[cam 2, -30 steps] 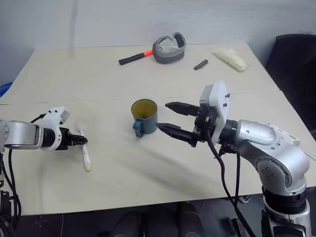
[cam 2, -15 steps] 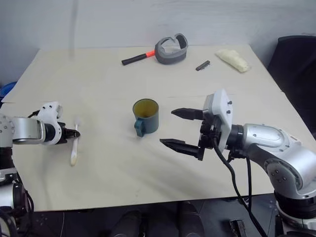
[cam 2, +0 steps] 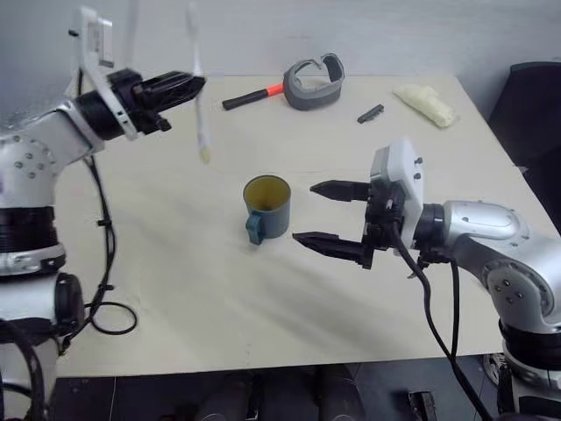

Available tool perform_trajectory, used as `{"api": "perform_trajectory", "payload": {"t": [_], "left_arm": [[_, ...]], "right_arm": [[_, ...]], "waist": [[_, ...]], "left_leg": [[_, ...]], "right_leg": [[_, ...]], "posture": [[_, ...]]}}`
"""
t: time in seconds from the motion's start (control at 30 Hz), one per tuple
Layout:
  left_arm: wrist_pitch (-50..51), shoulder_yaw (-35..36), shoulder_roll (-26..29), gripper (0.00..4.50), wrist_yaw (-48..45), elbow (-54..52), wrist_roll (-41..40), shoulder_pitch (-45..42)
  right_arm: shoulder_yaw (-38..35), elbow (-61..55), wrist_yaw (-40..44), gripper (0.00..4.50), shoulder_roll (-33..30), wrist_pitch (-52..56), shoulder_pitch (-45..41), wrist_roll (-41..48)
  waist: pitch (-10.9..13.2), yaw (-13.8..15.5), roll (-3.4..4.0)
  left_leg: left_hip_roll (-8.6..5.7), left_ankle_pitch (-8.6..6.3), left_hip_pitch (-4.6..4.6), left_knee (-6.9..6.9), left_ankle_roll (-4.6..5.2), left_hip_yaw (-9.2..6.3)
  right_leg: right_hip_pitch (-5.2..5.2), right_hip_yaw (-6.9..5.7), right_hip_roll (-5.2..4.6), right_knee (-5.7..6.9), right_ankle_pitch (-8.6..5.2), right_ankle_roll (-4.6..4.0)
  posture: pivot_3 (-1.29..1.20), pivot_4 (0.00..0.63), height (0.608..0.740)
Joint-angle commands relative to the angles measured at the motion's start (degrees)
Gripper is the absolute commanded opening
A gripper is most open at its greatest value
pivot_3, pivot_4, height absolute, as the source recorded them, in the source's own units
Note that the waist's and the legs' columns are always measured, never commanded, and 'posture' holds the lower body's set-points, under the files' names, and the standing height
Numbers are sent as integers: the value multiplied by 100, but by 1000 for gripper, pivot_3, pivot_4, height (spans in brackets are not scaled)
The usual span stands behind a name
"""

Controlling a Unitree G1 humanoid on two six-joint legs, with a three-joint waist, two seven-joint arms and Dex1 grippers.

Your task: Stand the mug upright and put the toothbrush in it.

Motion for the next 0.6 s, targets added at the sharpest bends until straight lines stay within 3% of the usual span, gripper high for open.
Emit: {"api": "perform_trajectory", "payload": {"t": [0.03,0.43,0.6], "left_arm": [[-298,-16,-262,328,-196,-208,139,-37],[-1163,-339,-1123,328,1,-1086,888,1194],[-1307,-249,-1222,1766,-7,-1331,889,1510]], "right_arm": [[-180,-94,-90,4476,-96,-14,-72,-11],[-291,-273,-467,4476,-52,78,-21,111],[-259,-222,-530,4500,-46,81,-92,145]], "waist": [[0,2,0],[0,22,0],[0,18,0]], "left_leg": [[0,1,0,1,2,0],[0,3,2,6,4,-6],[0,6,4,8,8,-10]], "right_leg": [[0,0,0,1,1,2],[3,2,-5,5,3,5],[7,0,-6,7,4,5]], "posture": [[0,150,740],[0,150,740],[0,150,740]]}}
